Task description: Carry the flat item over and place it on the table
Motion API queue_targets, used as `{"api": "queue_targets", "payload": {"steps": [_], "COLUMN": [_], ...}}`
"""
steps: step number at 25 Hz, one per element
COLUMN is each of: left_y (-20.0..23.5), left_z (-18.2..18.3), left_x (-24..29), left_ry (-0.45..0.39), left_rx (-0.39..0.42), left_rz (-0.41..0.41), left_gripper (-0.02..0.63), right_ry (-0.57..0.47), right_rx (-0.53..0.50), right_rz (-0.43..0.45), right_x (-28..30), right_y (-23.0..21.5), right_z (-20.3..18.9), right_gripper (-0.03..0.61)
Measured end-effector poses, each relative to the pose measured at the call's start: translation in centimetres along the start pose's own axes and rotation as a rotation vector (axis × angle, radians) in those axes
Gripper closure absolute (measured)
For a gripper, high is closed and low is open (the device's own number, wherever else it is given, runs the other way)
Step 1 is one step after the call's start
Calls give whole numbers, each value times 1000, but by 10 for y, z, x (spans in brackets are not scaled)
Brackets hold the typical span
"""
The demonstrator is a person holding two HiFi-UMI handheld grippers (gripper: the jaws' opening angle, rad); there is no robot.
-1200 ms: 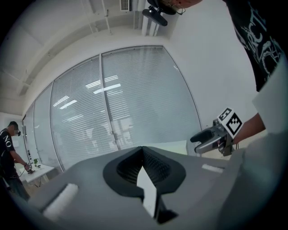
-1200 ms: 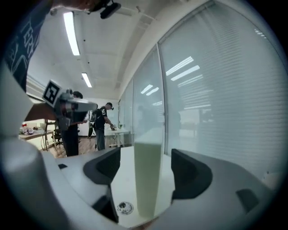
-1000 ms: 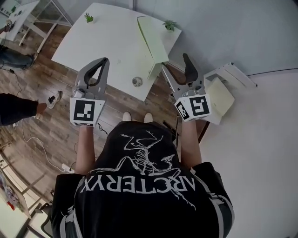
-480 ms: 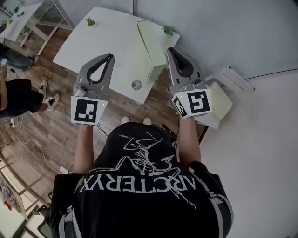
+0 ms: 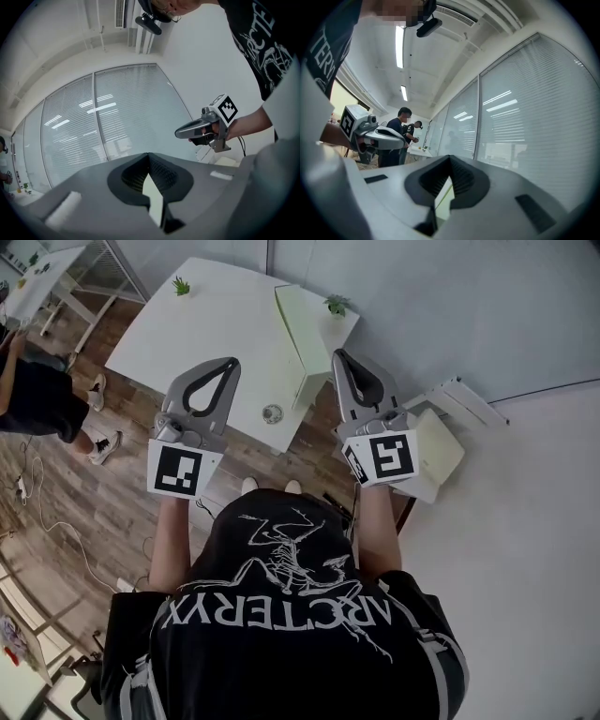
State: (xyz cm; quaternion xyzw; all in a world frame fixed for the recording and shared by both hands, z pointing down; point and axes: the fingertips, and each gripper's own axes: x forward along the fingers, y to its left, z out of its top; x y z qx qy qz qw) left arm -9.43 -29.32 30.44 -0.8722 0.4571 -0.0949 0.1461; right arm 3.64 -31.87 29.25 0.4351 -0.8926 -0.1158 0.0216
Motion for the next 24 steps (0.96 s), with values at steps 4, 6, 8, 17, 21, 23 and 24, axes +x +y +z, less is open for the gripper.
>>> {"api": "queue_targets", "payload": {"steps": [4,6,8,17,21,23,24], "left_y": [7,11,13,20,20,20,20], "left_z": [-3,-4,-5,-4,-6,-6,-6], "left_x": [-1,-3,-4,-7,-8,-7,-7], "left_ry": [6,6,7,10,16,17,18], "left_rx": [-30,-31,-29,-21,-22,-20,-20], "left_rz": [16,23,29,48,57,60,61], "left_gripper": [604,604,604,604,604,604,604], "right_ry": [-15,-21,-27,-31,-29,-31,-33], "right_rx": [3,-11,-18,-28,-28,-25,-23], "right_rz": [-6,-8,-11,-1,3,4,3], "right_x": [-1,-1,-2,1,1,1,0], "right_y": [-3,-3,-3,1,1,0,-1], "right_z": [2,4,4,5,5,6,6], "right_gripper": [568,568,568,568,568,568,568]}}
